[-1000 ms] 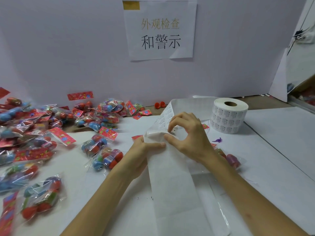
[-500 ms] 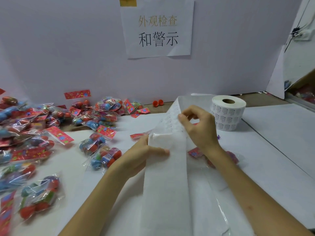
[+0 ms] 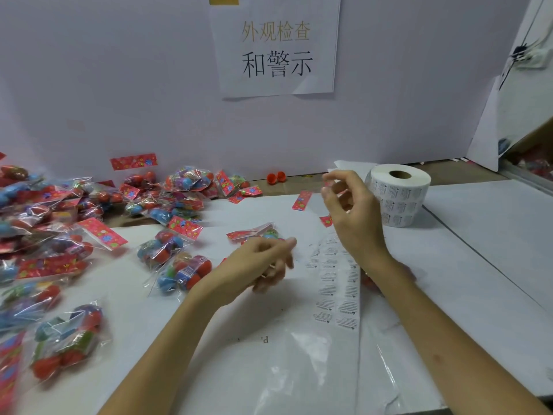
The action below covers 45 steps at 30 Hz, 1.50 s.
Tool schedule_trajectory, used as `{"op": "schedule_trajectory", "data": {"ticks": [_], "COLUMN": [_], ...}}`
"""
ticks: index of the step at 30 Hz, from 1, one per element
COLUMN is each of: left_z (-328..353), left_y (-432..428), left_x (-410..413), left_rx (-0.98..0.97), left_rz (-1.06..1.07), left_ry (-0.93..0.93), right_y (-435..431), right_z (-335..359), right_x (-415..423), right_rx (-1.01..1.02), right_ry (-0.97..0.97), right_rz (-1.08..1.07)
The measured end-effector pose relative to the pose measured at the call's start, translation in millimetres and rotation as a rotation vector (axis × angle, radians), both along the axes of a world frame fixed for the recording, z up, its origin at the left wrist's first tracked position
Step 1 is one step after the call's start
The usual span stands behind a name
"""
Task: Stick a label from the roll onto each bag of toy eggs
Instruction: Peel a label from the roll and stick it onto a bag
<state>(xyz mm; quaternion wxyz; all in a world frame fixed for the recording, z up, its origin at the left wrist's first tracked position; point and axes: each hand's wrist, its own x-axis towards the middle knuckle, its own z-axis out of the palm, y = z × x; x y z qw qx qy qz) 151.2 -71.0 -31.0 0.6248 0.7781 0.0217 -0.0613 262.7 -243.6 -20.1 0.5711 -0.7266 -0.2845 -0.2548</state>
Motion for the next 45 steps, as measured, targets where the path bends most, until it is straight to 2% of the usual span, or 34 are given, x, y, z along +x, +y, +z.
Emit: {"op": "schedule_trajectory", "data": {"ticks": [2, 5, 10, 20, 23, 29, 45], "left_z": [-0.2, -2.0, -4.9, -4.4, -4.9, -9.2, -8.1], "left_y": [0.0, -1.1, -0.7, 1.4, 1.4, 0.1, -5.1], "left_x": [3.3, 5.9, 5.7, 5.1, 6.3, 8.3, 5.3], "left_rx": [-0.175, -0.261, -0.210, -0.206, -0.140, 0.195, 0.384], "left_rz": [0.069, 0.136, 0.251, 0.382, 0.441, 0.471, 0.480], "left_ry": [-0.078, -0.130, -0.174, -0.230, -0.269, -0.426, -0.487], "right_y": [3.7, 12.9, 24.5, 22.7, 21.7, 18.7, 16.7], "right_z": [-4.4, -14.8, -26.8, -26.2, -25.3, -21.4, -22.8], "right_x": [-1.2, -6.6, -15.9, -17.6, -17.2, -13.3, -11.7], "right_rx": [-0.050, -0.146, -0.280, -0.402, -0.405, -0.323, -0.407], "right_ry": [-0.016, -0.037, -0.107, -0.078, -0.096, -0.161, -0.170], "right_rz": [0.060, 0.176, 0.262, 0.282, 0.278, 0.168, 0.147]}}
